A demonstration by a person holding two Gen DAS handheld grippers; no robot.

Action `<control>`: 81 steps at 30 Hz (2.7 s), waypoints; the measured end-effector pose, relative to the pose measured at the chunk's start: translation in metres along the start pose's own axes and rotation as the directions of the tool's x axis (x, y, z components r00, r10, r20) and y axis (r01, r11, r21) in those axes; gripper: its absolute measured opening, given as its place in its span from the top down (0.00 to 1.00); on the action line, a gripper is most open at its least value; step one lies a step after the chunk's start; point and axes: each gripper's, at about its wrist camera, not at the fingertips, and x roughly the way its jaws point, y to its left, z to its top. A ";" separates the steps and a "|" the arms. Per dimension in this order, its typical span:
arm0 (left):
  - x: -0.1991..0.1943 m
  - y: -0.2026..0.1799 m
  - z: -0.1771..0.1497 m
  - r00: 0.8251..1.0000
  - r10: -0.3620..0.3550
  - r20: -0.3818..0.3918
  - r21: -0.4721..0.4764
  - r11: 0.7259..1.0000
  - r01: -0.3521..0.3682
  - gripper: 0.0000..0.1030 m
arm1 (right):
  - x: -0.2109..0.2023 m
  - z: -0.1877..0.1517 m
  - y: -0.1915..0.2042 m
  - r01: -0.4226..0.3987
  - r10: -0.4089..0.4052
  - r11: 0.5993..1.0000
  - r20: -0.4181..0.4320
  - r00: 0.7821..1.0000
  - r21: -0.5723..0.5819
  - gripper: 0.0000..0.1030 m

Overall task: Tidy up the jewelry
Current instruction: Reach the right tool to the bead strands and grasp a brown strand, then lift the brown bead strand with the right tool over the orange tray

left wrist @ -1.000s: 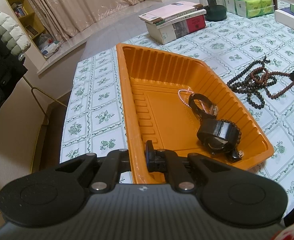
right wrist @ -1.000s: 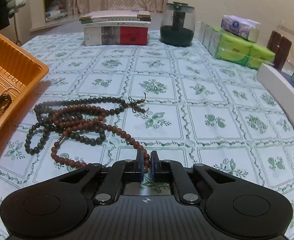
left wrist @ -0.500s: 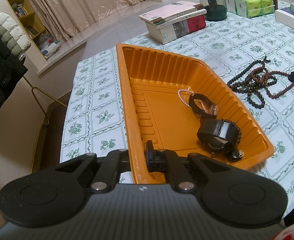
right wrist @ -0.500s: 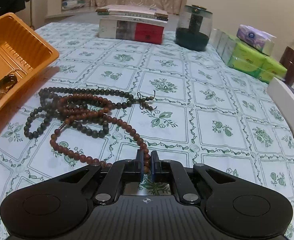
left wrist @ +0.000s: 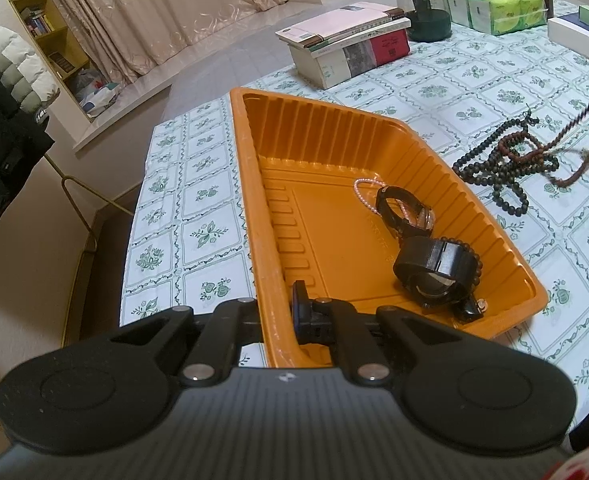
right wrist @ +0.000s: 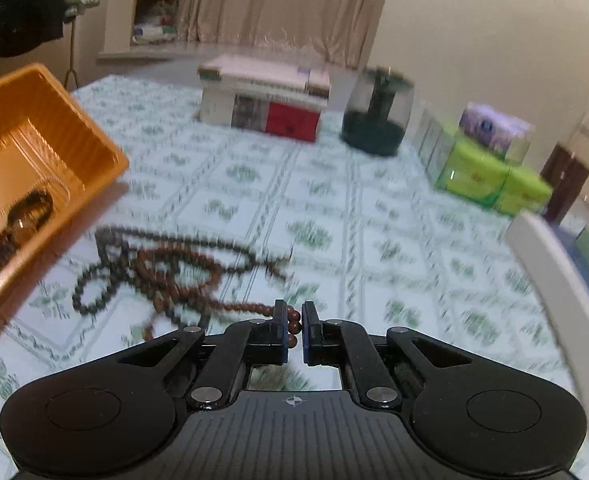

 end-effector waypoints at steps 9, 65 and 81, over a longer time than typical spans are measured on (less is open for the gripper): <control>-0.002 0.000 0.001 1.000 -0.005 0.006 0.000 1.000 0.005 0.93 | -0.035 0.032 -0.012 0.011 -0.007 0.999 0.083 0.997 -0.051 0.94; -0.001 0.004 0.000 0.999 -0.023 0.028 -0.018 1.000 0.023 0.93 | -0.066 0.184 0.176 -0.372 0.556 0.746 0.209 0.804 -0.553 0.94; 0.000 0.007 -0.001 0.999 -0.032 0.030 -0.034 0.999 0.033 0.93 | 0.007 0.166 0.209 -0.543 0.599 0.712 -0.020 0.801 -0.446 0.94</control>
